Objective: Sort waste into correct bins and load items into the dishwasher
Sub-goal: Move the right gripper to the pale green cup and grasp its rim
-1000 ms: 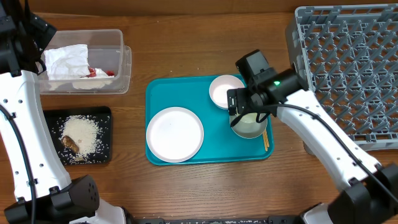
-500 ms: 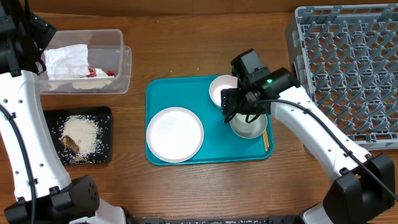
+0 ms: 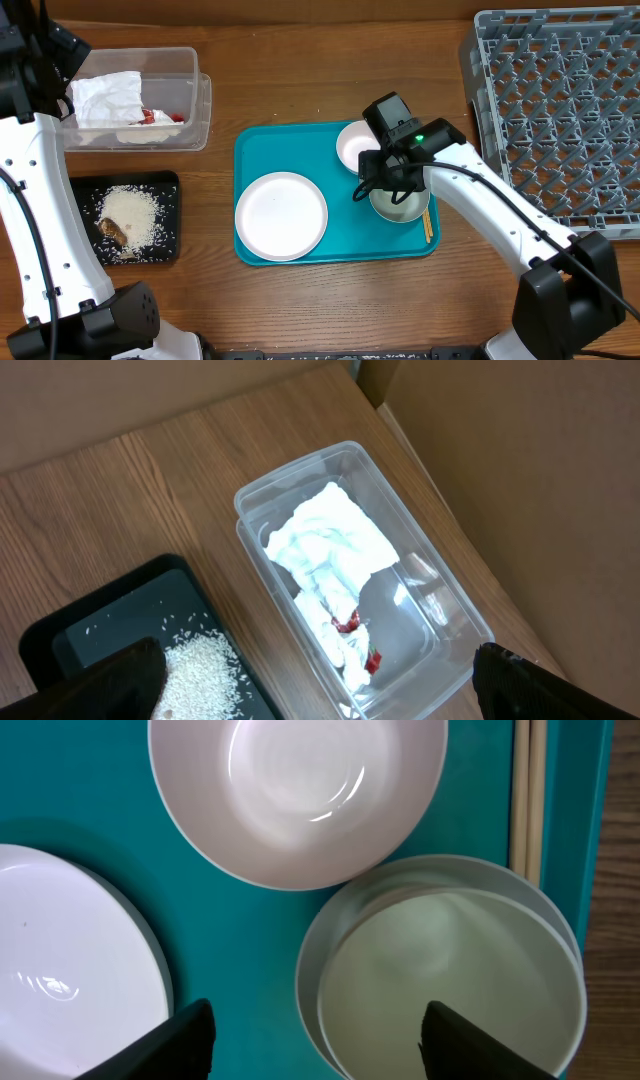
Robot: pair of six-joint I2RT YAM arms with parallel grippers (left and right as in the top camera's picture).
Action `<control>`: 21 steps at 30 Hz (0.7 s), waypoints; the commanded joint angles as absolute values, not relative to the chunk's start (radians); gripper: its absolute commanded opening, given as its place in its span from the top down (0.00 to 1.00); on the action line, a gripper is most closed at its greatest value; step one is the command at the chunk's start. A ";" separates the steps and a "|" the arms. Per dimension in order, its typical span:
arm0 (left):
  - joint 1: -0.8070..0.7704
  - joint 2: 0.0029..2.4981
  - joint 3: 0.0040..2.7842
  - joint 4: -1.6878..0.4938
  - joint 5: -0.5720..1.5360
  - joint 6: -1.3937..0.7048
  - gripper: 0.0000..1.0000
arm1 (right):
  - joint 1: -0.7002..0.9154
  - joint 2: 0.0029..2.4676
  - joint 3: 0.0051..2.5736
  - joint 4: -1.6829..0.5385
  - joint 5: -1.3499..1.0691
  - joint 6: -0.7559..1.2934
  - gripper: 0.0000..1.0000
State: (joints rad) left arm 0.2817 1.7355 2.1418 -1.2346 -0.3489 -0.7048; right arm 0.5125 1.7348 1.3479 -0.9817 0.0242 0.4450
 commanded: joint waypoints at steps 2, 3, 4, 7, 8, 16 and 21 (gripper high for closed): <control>0.281 1.739 2.144 -1.234 -0.366 -0.711 0.00 | 0.522 1.757 1.345 -0.967 0.053 0.469 0.41; 0.281 1.739 2.144 -1.234 -0.366 -0.711 0.00 | 0.524 1.764 1.345 -0.966 0.062 0.469 0.44; 0.281 1.739 2.144 -1.234 -0.366 -0.711 0.00 | 0.528 1.771 1.345 -0.965 0.071 0.471 0.47; 0.281 1.739 2.144 -1.234 -0.366 -0.711 0.00 | 0.543 1.795 1.345 -0.962 0.086 0.477 0.49; 0.281 1.739 2.144 -1.234 -0.366 -0.711 0.00 | 0.547 1.800 1.345 -0.962 0.086 0.477 0.49; 0.281 1.739 2.144 -1.234 -0.366 -0.711 0.00 | 0.578 1.803 1.345 -0.963 0.150 0.476 0.55; 0.281 1.739 2.144 -1.234 -0.366 -0.711 0.00 | 0.578 1.803 1.349 -0.976 0.158 0.476 0.74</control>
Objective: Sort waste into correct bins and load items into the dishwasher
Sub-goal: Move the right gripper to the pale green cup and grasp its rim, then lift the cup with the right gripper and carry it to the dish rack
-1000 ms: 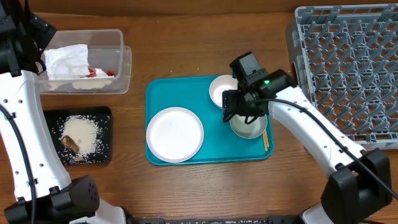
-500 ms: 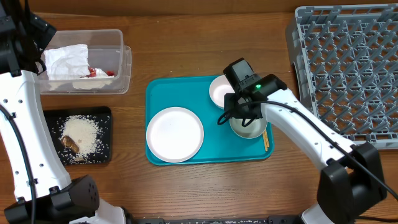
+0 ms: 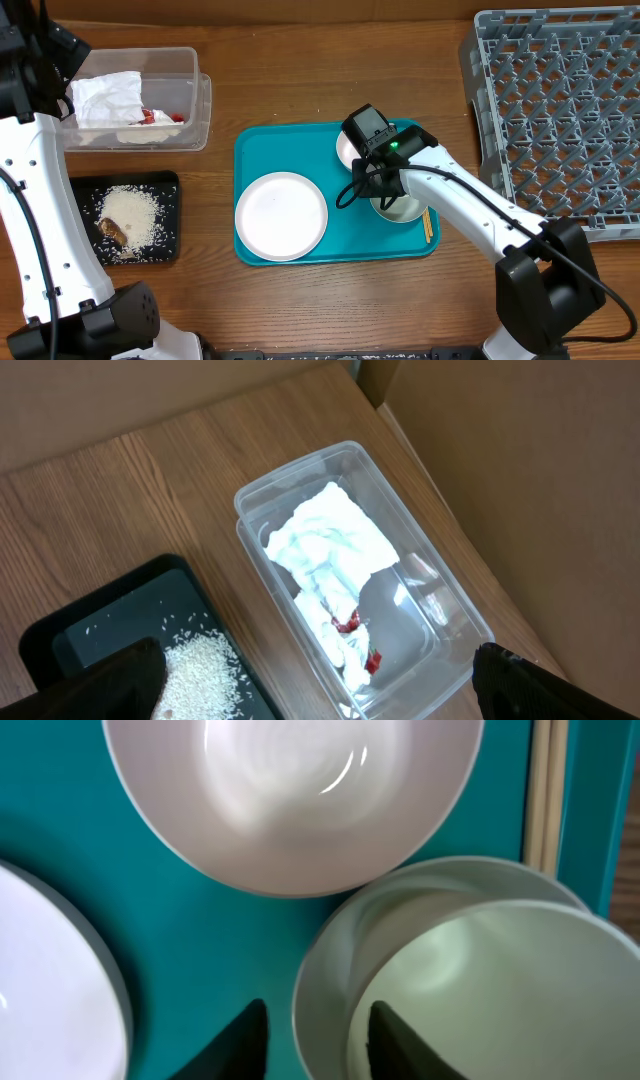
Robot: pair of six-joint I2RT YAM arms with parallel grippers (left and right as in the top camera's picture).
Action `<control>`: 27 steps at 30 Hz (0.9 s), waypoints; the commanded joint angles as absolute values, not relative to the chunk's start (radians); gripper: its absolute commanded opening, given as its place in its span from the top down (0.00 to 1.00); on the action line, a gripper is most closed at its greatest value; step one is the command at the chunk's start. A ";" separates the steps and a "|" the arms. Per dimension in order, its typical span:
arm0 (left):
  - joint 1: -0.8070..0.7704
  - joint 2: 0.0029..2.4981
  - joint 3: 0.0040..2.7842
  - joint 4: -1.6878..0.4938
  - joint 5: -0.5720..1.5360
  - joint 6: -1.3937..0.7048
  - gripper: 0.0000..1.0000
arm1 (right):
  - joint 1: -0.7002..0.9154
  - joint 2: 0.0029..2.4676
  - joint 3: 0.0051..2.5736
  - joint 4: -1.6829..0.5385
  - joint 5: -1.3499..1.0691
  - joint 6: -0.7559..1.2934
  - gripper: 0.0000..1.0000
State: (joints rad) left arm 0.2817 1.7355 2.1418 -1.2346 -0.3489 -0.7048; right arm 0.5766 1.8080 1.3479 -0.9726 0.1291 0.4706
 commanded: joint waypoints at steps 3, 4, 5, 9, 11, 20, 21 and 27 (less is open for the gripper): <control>0.281 1.739 2.144 -1.234 -0.366 -0.711 0.00 | 0.578 1.803 1.364 -0.994 0.165 0.476 0.93; 0.281 1.739 2.144 -1.234 -0.366 -0.711 0.00 | 0.578 1.803 1.372 -1.004 0.167 0.476 0.96; 0.281 1.739 2.144 -1.234 -0.366 -0.711 0.00 | 0.578 1.803 1.380 -1.013 0.168 0.476 0.96; 0.281 1.739 2.144 -1.234 -0.366 -0.711 0.00 | 0.577 1.803 1.425 -1.053 0.168 0.476 0.96; 0.281 1.739 2.144 -1.234 -0.366 -0.711 0.00 | 0.577 1.803 1.462 -1.082 0.169 0.476 0.96; 0.281 1.739 2.144 -1.234 -0.366 -0.711 0.00 | 0.532 1.801 1.849 -1.389 0.184 0.437 0.96; 0.281 1.739 2.144 -1.234 -0.366 -0.711 0.00 | 0.515 1.801 1.910 -1.432 0.184 0.425 0.96; 0.281 1.739 2.144 -1.234 -0.366 -0.711 0.00 | 0.284 1.801 2.299 -1.671 0.179 0.403 0.96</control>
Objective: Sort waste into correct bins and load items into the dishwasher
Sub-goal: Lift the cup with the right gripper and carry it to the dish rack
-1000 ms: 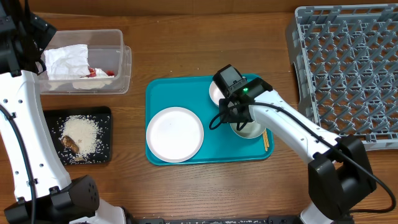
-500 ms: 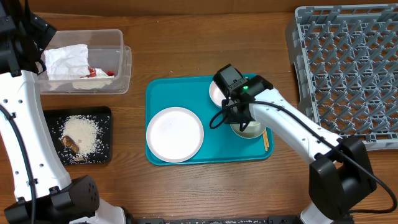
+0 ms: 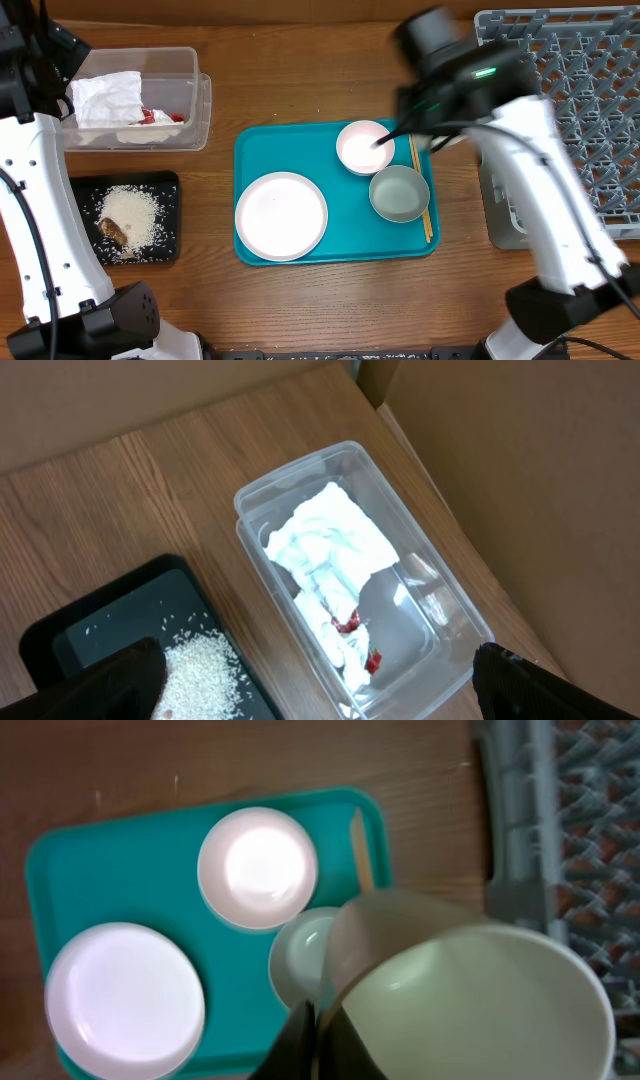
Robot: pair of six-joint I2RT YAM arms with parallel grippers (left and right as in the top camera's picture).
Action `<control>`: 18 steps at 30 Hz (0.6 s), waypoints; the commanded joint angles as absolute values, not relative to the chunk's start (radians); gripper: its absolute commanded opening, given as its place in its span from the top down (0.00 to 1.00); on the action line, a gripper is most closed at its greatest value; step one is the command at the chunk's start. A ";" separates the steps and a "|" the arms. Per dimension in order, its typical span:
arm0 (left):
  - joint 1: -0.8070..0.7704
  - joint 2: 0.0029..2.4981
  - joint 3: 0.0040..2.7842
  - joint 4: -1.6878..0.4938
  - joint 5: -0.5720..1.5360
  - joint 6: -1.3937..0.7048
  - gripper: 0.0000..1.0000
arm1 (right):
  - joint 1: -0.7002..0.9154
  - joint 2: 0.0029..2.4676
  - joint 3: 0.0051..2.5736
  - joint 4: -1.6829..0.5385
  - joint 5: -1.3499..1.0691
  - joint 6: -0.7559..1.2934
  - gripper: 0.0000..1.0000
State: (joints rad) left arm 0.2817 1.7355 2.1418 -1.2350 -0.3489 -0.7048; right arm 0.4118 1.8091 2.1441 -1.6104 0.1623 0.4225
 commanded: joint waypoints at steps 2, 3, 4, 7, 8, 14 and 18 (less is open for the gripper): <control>0.281 1.739 2.144 -1.234 -0.366 -0.711 0.00 | 0.199 1.801 2.359 -1.694 0.169 0.399 0.96; 0.281 1.739 2.144 -1.234 -0.366 -0.711 0.00 | 0.134 1.795 2.381 -1.694 0.126 0.373 0.96; 0.281 1.739 2.144 -1.234 -0.366 -0.711 0.00 | 0.076 1.792 2.390 -1.689 0.087 0.360 0.96; 0.281 1.739 2.144 -1.234 -0.366 -0.711 0.00 | -0.104 1.786 2.393 -1.680 -0.010 0.339 0.96; 0.281 1.739 2.144 -1.234 -0.366 -0.711 0.00 | -0.175 1.788 2.392 -1.678 -0.041 0.332 0.96; 0.281 1.739 2.144 -1.234 -0.366 -0.711 0.00 | -0.513 1.790 2.392 -1.639 -0.312 0.253 0.96; 0.281 1.739 2.144 -1.234 -0.366 -0.711 0.00 | -0.700 1.797 2.389 -1.584 -0.588 0.140 0.96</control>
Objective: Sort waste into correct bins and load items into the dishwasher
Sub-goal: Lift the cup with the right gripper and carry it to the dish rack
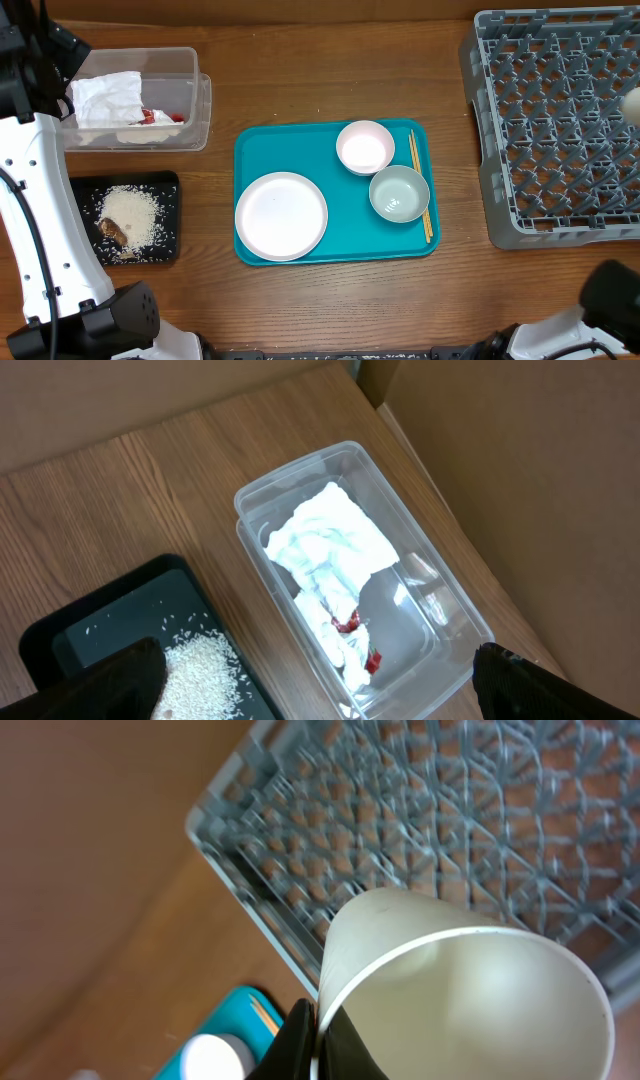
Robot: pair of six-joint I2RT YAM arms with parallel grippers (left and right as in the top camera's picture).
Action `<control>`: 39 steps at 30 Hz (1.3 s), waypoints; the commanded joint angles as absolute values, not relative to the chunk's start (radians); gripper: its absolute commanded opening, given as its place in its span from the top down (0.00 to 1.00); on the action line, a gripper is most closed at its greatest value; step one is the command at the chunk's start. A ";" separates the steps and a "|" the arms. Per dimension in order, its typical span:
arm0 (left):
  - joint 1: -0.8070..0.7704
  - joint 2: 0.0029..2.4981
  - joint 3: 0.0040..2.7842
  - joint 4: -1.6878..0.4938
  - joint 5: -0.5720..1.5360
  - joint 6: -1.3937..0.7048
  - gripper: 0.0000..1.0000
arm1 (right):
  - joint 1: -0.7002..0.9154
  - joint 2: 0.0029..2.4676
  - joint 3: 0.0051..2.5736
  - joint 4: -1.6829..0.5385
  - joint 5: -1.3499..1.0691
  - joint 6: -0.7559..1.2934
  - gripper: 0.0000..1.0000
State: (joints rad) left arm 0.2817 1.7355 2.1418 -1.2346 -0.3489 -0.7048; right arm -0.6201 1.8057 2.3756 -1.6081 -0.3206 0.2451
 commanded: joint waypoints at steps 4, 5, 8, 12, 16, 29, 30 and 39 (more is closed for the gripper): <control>0.281 1.739 2.144 -1.234 -0.366 -0.711 0.00 | -0.817 1.829 2.389 -1.505 -0.678 0.142 0.96; 0.281 1.739 2.144 -1.234 -0.366 -0.711 0.00 | -0.838 1.843 2.389 -1.490 -0.691 0.149 0.96; 0.281 1.739 2.144 -1.234 -0.366 -0.711 0.00 | -0.880 1.896 2.389 -1.452 -0.702 0.154 0.96; 0.281 1.739 2.144 -1.234 -0.366 -0.711 0.00 | -0.913 2.001 2.389 -1.410 -0.710 0.189 0.96; 0.281 1.739 2.144 -1.234 -0.366 -0.711 0.00 | -0.948 2.099 2.389 -1.330 -0.790 0.190 0.96; 0.281 1.739 2.144 -1.234 -0.366 -0.711 0.00 | -0.993 2.288 2.389 -1.112 -0.877 0.234 0.96; 0.281 1.739 2.144 -1.234 -0.366 -0.711 0.00 | -0.996 2.303 2.389 -1.106 -0.878 0.242 0.96; 0.281 1.739 2.144 -1.234 -0.366 -0.711 0.00 | -1.030 2.393 2.382 -1.084 -0.875 0.243 0.96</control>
